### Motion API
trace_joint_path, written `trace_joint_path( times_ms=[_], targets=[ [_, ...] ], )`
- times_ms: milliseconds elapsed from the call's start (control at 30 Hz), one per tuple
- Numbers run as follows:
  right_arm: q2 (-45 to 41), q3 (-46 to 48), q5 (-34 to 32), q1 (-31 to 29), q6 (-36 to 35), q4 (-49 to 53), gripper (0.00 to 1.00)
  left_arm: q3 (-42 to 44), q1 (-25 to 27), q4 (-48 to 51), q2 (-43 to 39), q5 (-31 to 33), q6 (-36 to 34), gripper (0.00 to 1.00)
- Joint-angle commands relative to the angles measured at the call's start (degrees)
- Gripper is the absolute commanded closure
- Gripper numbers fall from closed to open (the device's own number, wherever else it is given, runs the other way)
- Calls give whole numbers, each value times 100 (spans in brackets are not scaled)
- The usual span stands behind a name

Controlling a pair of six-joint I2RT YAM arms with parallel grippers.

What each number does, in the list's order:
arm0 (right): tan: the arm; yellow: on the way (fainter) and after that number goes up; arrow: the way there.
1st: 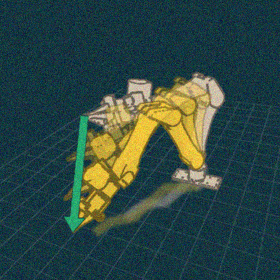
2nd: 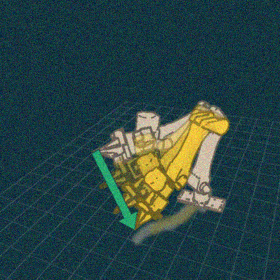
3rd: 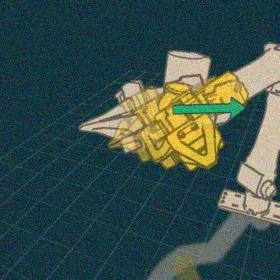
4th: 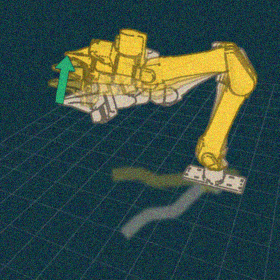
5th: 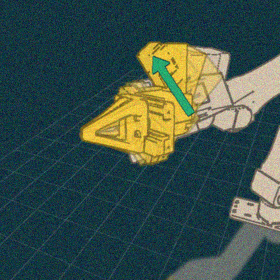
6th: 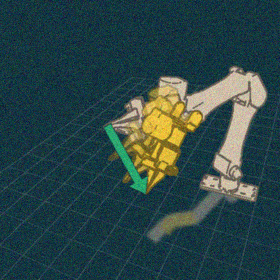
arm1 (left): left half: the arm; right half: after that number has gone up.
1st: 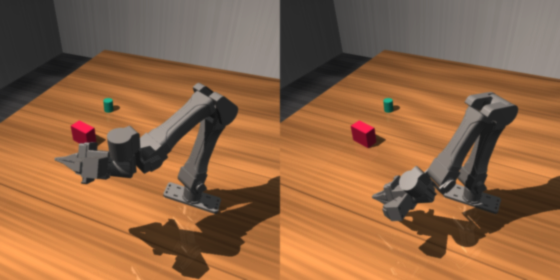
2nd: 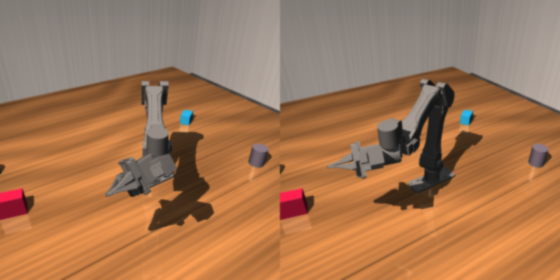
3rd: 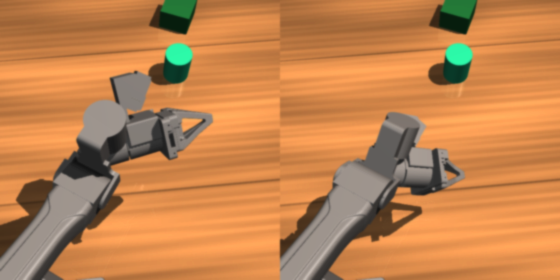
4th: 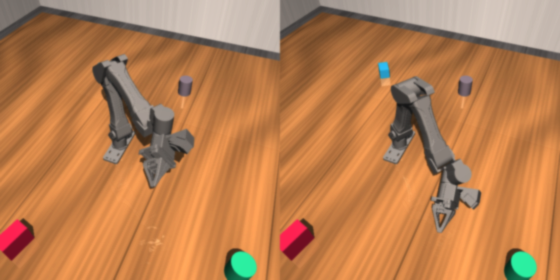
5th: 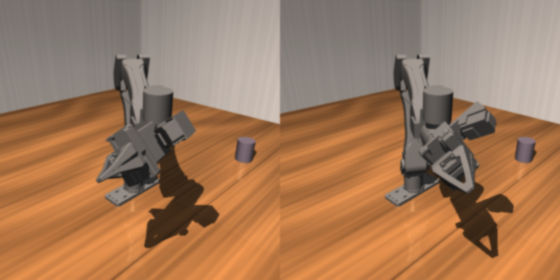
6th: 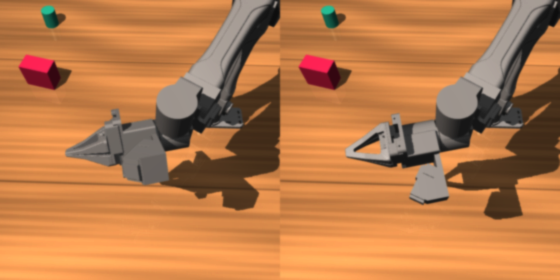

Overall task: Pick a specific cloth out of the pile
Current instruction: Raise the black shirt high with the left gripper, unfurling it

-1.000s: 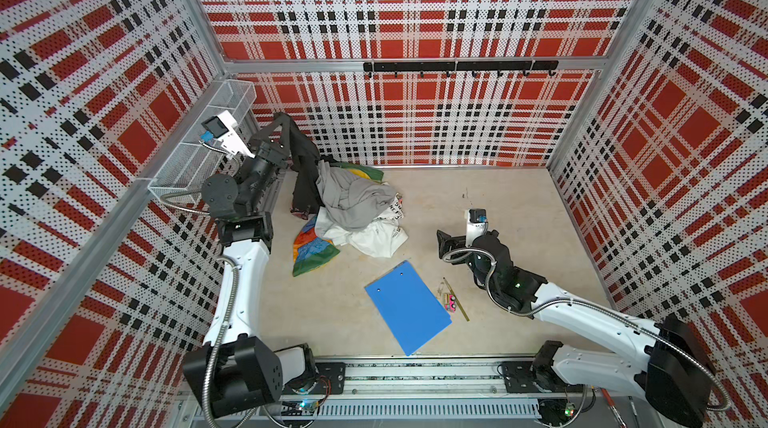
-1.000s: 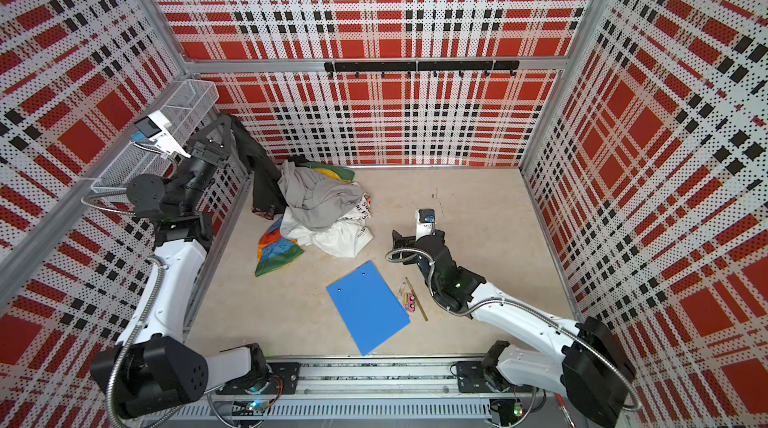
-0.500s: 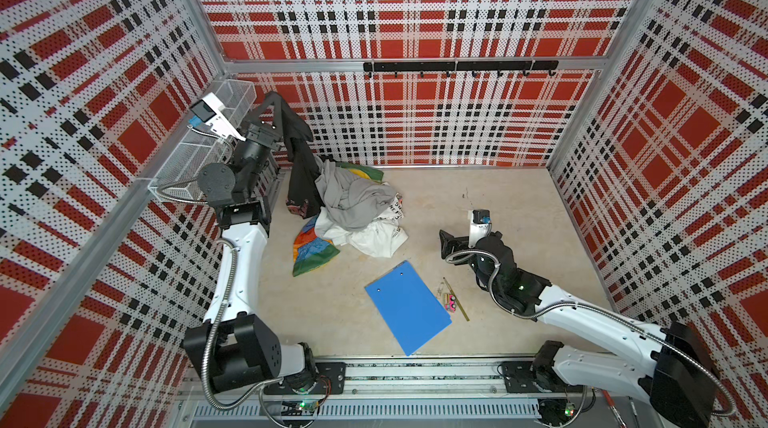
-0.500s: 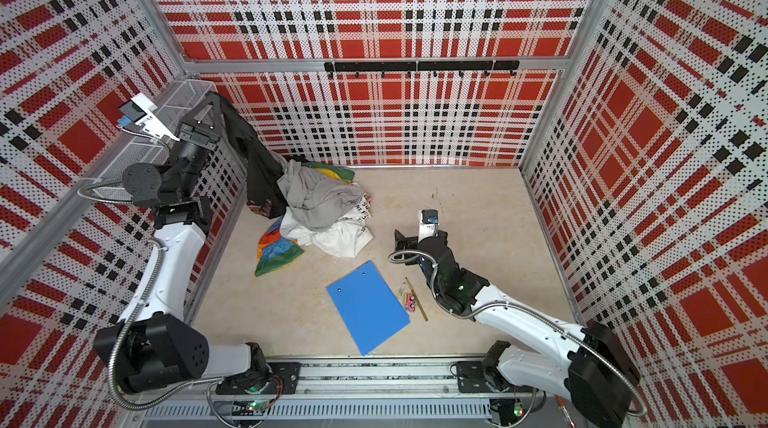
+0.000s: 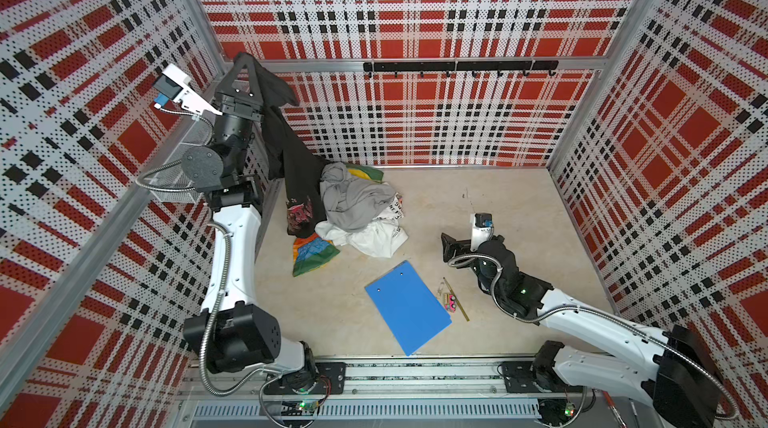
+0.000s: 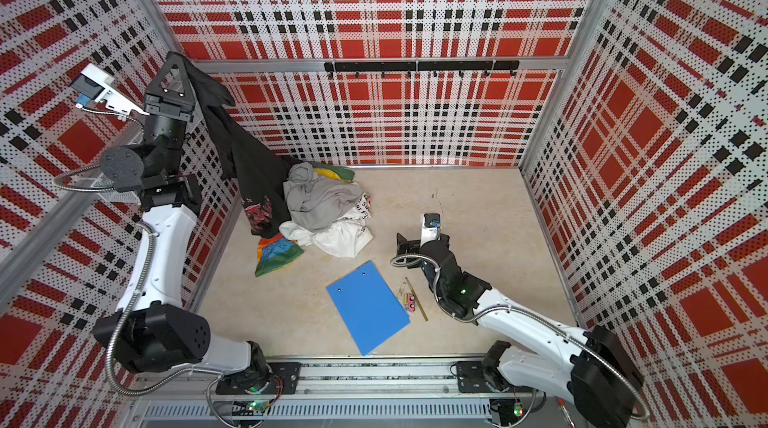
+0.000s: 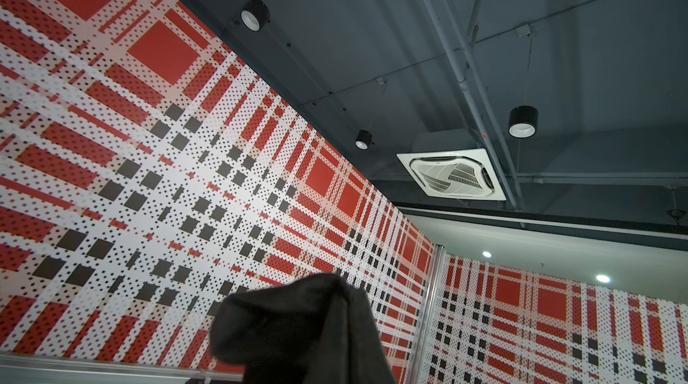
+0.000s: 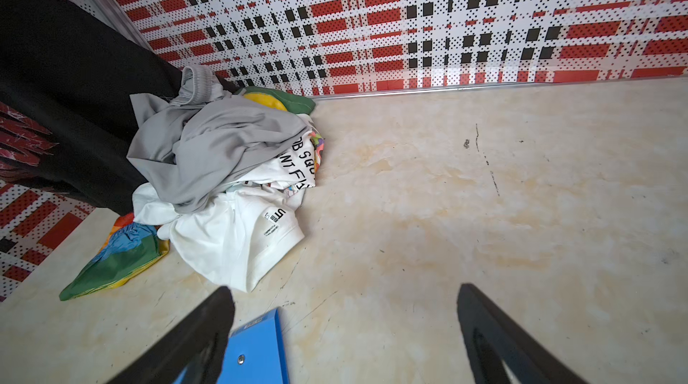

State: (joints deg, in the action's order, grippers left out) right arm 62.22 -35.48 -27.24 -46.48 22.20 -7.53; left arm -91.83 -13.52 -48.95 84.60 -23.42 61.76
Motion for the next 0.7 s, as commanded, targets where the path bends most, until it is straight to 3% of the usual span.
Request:
trace_joint_path(
  times_ms=[0,200,667],
  targets=[
    [-148,63,15,-44,74,-285,0,-420,-7,-282,115,357,150,100],
    [-124,-19,-13,-51,35,-151,0,-945,6,-256,462,818,503,100],
    [-148,-176,-105,-81,-32,56,0,-3061,227,131,1481,1196,652,100]
  ],
)
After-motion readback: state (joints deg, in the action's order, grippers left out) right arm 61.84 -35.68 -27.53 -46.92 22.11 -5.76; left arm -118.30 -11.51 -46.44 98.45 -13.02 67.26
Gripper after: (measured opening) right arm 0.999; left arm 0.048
